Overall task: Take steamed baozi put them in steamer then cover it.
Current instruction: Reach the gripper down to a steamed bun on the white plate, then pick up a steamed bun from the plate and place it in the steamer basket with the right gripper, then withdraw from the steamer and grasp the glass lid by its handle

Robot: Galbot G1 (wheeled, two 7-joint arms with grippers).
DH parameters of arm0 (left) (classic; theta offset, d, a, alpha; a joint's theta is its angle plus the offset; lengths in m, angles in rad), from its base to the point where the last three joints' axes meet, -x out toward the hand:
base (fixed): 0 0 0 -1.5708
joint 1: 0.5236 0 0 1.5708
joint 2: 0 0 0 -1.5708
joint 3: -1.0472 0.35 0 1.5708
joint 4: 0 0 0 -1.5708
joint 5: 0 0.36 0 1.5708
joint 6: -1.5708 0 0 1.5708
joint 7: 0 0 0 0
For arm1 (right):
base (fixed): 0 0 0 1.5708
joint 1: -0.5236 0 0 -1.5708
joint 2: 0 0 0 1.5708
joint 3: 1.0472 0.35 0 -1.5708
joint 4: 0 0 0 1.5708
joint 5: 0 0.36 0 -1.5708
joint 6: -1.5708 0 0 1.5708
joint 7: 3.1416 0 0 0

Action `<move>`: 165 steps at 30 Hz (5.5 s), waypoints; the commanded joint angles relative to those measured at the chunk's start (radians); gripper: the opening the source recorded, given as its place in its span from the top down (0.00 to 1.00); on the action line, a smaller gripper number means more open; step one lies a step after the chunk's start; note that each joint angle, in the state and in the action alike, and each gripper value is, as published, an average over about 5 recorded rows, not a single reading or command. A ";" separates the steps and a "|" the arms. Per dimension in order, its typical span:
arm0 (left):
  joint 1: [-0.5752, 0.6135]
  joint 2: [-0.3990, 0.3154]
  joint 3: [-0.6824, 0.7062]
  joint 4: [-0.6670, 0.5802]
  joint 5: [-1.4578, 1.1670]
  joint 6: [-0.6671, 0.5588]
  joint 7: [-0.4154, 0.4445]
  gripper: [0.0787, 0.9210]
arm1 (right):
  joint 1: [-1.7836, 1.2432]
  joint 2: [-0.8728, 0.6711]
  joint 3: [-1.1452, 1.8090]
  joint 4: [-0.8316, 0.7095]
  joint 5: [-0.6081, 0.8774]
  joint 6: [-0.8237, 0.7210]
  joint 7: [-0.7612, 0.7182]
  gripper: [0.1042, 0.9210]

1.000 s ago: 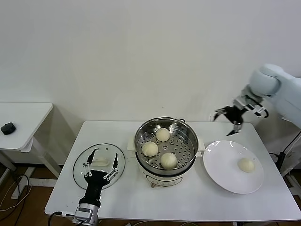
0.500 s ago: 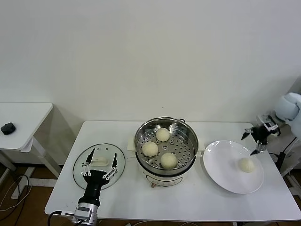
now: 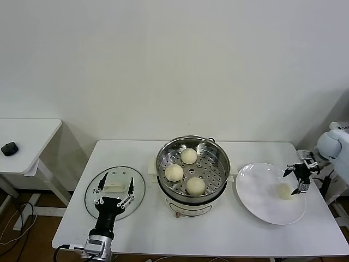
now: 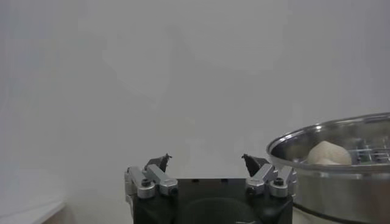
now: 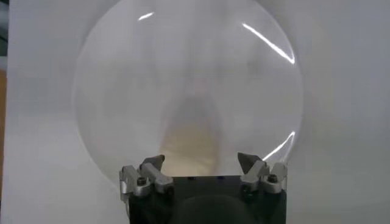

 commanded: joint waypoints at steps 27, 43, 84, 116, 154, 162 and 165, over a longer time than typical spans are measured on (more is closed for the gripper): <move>-0.001 -0.002 0.003 0.005 -0.001 -0.003 0.000 0.12 | -0.058 0.031 0.028 -0.040 -0.038 0.006 0.030 0.22; -0.011 0.000 0.008 -0.002 0.000 0.003 0.000 0.12 | 0.294 -0.040 -0.257 0.178 0.157 -0.056 -0.095 0.33; -0.016 0.006 0.007 -0.007 -0.001 -0.001 -0.016 0.12 | 0.678 0.382 -0.770 0.496 0.512 -0.349 0.042 0.35; -0.020 0.003 -0.001 0.002 -0.002 -0.006 -0.020 0.12 | 0.564 0.402 -0.722 0.407 0.451 -0.334 0.061 0.29; -0.076 0.066 -0.004 0.053 0.436 0.070 -0.110 0.12 | -0.761 -0.023 0.840 0.786 0.634 0.192 1.444 0.12; -0.075 0.081 -0.042 0.104 0.507 0.007 -0.041 0.12 | -1.069 0.188 1.190 0.743 0.577 0.232 1.405 0.12; -0.075 0.092 -0.059 0.140 0.560 -0.010 -0.035 0.12 | -1.150 0.257 1.279 0.727 0.554 0.244 1.395 0.12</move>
